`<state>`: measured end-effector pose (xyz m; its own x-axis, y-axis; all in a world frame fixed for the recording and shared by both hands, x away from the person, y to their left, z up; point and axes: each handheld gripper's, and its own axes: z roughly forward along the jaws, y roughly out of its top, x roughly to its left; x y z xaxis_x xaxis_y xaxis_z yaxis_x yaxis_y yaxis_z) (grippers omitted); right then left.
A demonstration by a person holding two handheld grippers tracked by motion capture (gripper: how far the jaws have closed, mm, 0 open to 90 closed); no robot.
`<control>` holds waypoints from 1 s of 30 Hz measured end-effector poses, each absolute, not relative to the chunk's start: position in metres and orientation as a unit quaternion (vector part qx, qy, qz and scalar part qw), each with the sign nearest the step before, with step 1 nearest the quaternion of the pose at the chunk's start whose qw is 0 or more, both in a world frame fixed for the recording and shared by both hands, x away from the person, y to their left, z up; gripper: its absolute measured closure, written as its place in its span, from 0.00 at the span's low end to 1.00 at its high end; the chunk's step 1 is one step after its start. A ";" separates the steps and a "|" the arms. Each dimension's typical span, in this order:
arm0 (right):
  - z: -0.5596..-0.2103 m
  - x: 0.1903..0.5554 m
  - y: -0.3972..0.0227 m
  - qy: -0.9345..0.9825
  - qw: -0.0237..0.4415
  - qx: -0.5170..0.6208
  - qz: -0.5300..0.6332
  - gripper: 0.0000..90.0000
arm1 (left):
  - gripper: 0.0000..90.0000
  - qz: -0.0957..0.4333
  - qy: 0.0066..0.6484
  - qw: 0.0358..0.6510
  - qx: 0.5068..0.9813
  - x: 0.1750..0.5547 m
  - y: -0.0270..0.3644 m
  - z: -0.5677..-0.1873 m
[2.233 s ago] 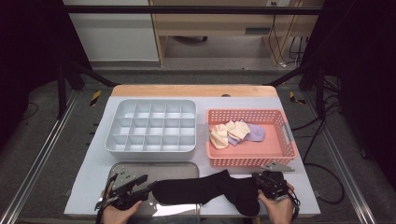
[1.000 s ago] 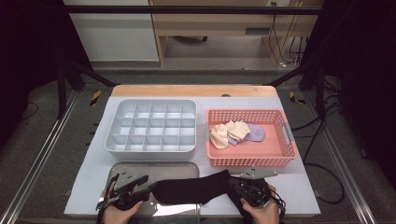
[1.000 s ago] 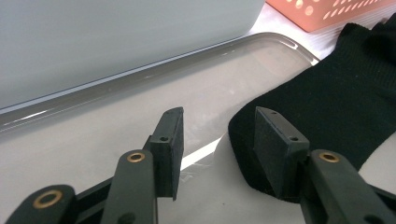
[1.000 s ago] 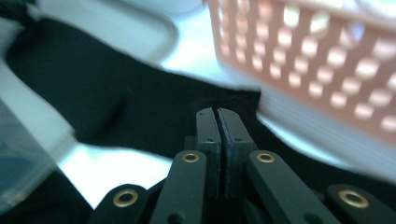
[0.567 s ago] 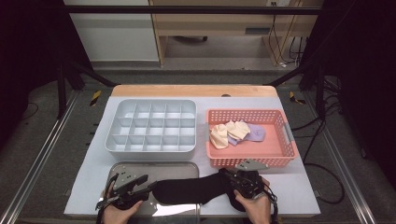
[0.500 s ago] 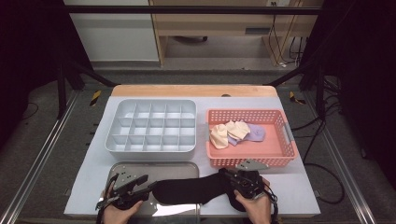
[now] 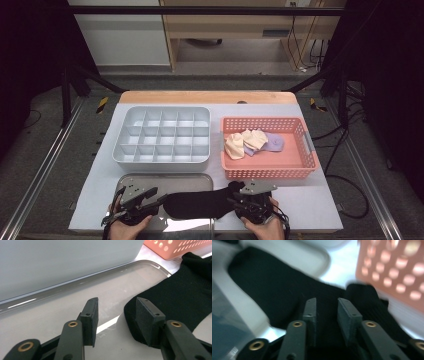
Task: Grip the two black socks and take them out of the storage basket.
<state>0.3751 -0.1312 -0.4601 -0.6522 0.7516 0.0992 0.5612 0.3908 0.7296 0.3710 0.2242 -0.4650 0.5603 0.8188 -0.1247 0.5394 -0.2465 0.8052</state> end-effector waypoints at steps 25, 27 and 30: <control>-0.436 0.394 -0.120 0.784 0.090 0.422 0.447 0.95 | 0.58 0.161 0.438 0.431 0.772 0.373 0.224 -0.465; -0.446 0.400 -0.113 0.790 0.098 0.431 0.425 0.94 | 0.58 0.162 0.439 0.431 0.772 0.373 0.225 -0.465; -0.457 0.406 -0.108 0.799 0.112 0.434 0.401 0.89 | 0.58 0.162 0.440 0.433 0.770 0.373 0.225 -0.464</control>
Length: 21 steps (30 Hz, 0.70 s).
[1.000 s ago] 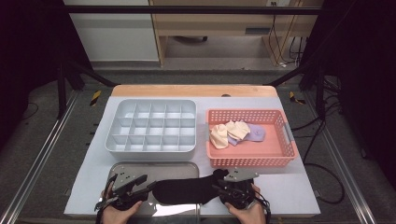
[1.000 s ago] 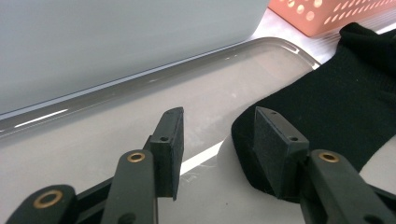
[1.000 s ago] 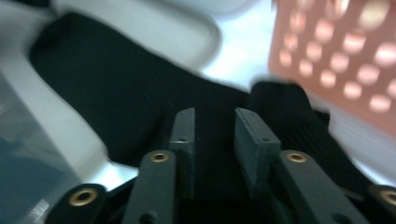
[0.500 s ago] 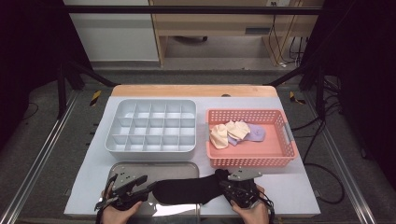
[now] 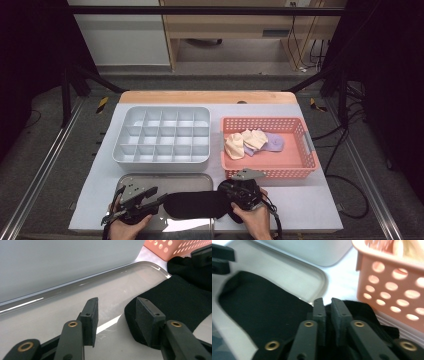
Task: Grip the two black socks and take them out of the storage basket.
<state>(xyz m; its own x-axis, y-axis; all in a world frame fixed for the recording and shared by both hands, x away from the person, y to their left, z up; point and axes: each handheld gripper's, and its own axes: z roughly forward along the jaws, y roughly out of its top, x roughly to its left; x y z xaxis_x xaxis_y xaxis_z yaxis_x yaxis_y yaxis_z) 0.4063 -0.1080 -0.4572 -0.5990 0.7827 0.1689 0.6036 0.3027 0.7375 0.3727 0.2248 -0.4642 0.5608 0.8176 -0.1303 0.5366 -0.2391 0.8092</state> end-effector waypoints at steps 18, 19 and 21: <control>-0.450 0.357 -0.121 0.809 0.099 0.371 0.446 0.73 | 0.58 0.162 0.442 0.435 0.767 0.369 0.229 -0.464; -0.452 0.355 -0.122 0.809 0.096 0.373 0.445 0.71 | 0.58 0.161 0.443 0.436 0.767 0.369 0.229 -0.464; -0.454 0.352 -0.122 0.810 0.095 0.368 0.447 0.69 | 0.58 0.161 0.442 0.436 0.767 0.369 0.229 -0.464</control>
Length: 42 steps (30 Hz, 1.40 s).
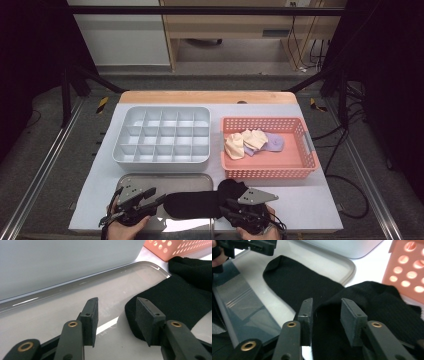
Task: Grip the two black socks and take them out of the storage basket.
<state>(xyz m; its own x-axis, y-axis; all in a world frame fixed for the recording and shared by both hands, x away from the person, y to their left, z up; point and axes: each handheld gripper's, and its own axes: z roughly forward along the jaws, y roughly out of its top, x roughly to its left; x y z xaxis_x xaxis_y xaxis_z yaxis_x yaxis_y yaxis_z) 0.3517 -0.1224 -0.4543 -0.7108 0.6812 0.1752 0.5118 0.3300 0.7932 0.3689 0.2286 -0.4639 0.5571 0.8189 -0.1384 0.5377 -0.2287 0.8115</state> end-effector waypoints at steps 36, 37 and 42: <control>-0.451 0.422 -0.056 0.786 0.060 0.404 0.464 0.86 | 0.51 0.148 0.405 0.467 0.772 0.362 0.217 -0.449; -0.449 0.421 -0.058 0.783 0.061 0.401 0.471 0.84 | 0.51 0.146 0.403 0.467 0.774 0.360 0.215 -0.447; -0.435 0.414 -0.074 0.773 0.063 0.383 0.502 0.78 | 0.51 0.143 0.374 0.464 0.790 0.354 0.190 -0.440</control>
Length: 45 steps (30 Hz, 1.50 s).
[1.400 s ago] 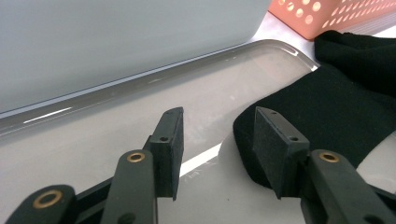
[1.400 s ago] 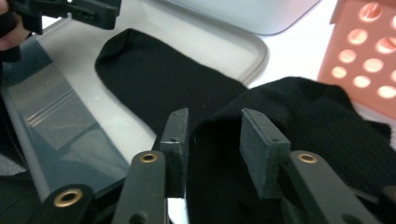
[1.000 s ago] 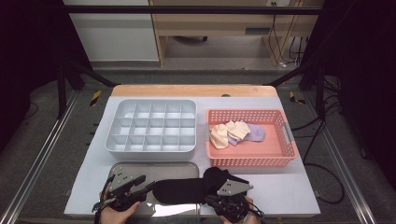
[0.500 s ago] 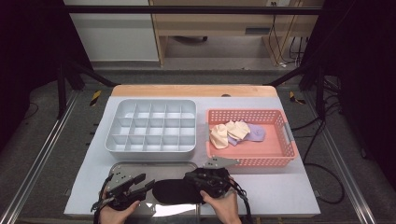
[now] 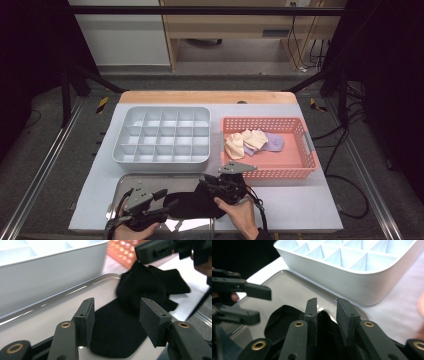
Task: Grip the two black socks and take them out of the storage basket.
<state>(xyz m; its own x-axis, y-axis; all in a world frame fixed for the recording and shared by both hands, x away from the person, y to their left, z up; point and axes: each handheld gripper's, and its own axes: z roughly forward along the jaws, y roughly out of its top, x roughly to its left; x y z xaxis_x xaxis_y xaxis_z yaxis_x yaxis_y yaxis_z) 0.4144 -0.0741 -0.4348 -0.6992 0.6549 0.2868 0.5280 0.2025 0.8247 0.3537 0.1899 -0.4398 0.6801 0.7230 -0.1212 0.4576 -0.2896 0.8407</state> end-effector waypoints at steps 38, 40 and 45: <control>-0.473 0.374 -0.127 0.816 0.100 0.366 0.435 0.99 | 0.95 0.109 0.369 0.463 0.798 0.376 0.150 -0.451; -0.464 0.372 -0.133 0.811 0.103 0.364 0.447 1.00 | 0.95 0.101 0.368 0.470 0.796 0.374 0.153 -0.448; -0.438 0.363 -0.145 0.786 0.084 0.360 0.496 1.00 | 0.93 0.060 0.363 0.495 0.787 0.367 0.169 -0.435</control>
<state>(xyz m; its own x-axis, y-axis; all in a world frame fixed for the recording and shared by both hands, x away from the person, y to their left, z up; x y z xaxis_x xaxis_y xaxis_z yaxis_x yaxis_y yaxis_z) 0.3631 -0.1448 -0.4375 -0.7264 0.6492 0.2255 0.4827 0.2485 0.8398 0.3669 0.1690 -0.4353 0.7292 0.6312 -0.2642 0.5114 -0.2462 0.8233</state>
